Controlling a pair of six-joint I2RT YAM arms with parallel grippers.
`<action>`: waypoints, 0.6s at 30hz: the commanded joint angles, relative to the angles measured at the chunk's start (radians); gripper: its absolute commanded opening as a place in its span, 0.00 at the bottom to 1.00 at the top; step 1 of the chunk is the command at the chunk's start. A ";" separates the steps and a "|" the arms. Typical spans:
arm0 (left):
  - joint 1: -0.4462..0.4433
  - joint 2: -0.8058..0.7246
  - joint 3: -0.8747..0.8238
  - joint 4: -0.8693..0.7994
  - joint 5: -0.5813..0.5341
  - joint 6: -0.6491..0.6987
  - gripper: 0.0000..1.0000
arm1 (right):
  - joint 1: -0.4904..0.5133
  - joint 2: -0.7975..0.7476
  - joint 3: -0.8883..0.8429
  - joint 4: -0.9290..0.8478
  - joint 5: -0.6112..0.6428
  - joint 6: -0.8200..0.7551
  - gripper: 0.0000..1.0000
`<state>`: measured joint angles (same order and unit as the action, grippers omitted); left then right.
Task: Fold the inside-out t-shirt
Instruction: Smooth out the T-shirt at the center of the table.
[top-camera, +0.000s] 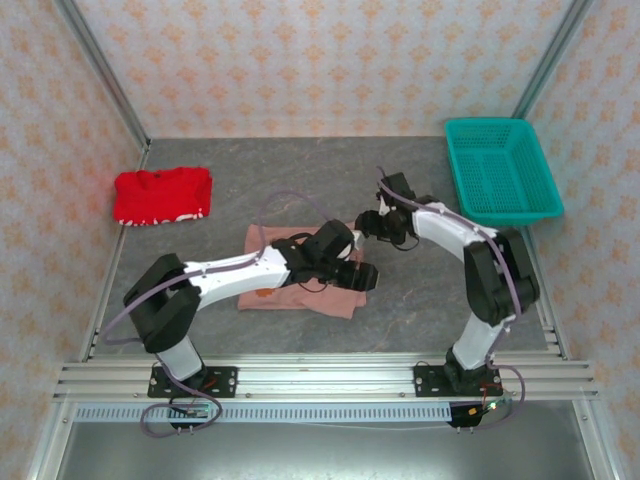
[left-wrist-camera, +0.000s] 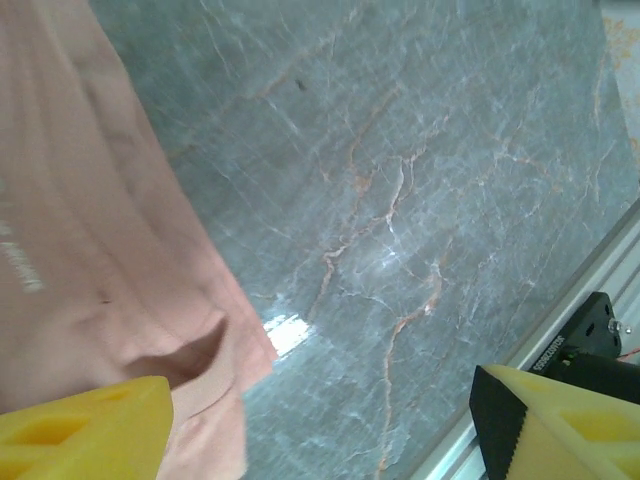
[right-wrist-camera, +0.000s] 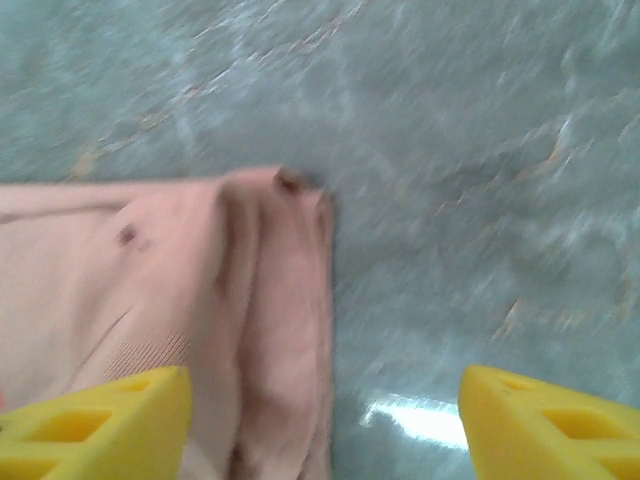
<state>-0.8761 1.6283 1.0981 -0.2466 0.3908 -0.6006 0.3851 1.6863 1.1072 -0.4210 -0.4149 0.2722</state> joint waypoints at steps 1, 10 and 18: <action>0.039 -0.159 -0.089 -0.046 -0.108 0.059 0.80 | 0.024 -0.089 -0.084 0.115 -0.125 0.052 0.76; 0.137 -0.263 -0.190 -0.127 -0.127 0.026 0.79 | 0.063 0.066 -0.012 0.208 -0.145 0.087 0.60; 0.088 -0.225 -0.187 -0.098 -0.086 0.061 0.79 | 0.062 0.120 0.140 0.066 -0.057 0.014 0.12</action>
<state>-0.7532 1.3952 0.9123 -0.3412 0.2993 -0.5739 0.4446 1.8076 1.1820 -0.2935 -0.5236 0.3267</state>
